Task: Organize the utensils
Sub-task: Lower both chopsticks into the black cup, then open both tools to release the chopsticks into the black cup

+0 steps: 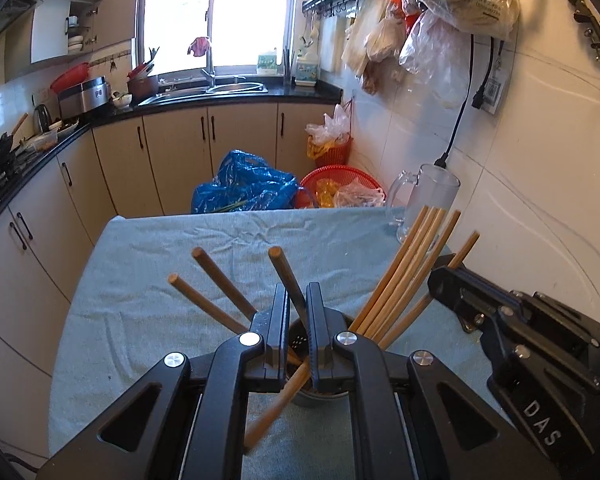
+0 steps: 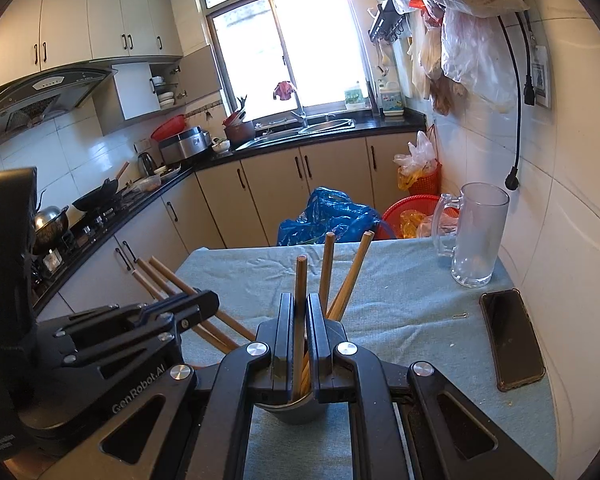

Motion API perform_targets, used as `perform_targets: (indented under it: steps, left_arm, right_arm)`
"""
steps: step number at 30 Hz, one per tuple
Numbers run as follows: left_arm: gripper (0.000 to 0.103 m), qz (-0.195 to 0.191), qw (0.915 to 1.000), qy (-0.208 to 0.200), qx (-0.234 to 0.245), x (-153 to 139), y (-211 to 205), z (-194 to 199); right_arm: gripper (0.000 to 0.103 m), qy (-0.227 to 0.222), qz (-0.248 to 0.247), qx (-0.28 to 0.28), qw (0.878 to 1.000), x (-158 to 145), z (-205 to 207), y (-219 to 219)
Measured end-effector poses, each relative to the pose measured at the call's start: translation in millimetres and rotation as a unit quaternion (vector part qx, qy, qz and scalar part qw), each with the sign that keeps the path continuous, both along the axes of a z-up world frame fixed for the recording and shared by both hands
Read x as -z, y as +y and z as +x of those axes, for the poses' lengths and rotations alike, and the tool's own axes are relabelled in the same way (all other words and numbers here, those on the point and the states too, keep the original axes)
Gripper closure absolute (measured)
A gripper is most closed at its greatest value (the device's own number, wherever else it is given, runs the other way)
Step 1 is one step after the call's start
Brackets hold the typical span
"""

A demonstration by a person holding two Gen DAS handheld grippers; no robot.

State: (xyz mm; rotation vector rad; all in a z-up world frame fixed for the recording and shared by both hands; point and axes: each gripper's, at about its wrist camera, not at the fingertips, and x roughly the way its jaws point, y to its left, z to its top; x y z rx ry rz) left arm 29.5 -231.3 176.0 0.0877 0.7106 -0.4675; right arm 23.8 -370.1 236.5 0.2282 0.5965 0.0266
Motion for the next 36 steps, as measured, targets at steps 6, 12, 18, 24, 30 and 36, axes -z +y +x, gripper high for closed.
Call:
perform_targets:
  steps: [6, 12, 18, 24, 30, 36]
  left_arm:
    - [0.095, 0.007, 1.0, -0.001, -0.005, 3.2, 1.1, 0.3]
    - [0.095, 0.006, 1.0, 0.003, -0.005, 2.8, 3.3, -0.8]
    - [0.095, 0.005, 1.0, 0.004, -0.006, 2.6, 3.5, -1.0]
    - [0.095, 0.001, 0.9999, 0.01, -0.01, 4.5, 6.3, -1.9]
    - [0.095, 0.001, 0.9998, 0.013, -0.015, 6.8, 9.5, -5.4]
    - [0.094, 0.004, 0.9998, 0.011, -0.019, 4.9, 10.7, -10.4]
  right_arm:
    - [0.096, -0.001, 0.0, 0.0, 1.0, 0.9, -0.6, 1.7]
    - [0.096, 0.0, 0.0, 0.0, 1.0, 0.6, -0.8, 1.6]
    - [0.096, 0.0, 0.0, 0.0, 1.0, 0.6, -0.9, 1.6]
    - [0.096, 0.0, 0.002, 0.001, 1.0, 2.3, -1.8, 3.4]
    - [0.096, 0.0, 0.002, 0.0, 1.0, 2.9, -3.5, 4.1]
    - [0.096, 0.001, 0.002, -0.001, 1.0, 2.4, -6.4, 5.8]
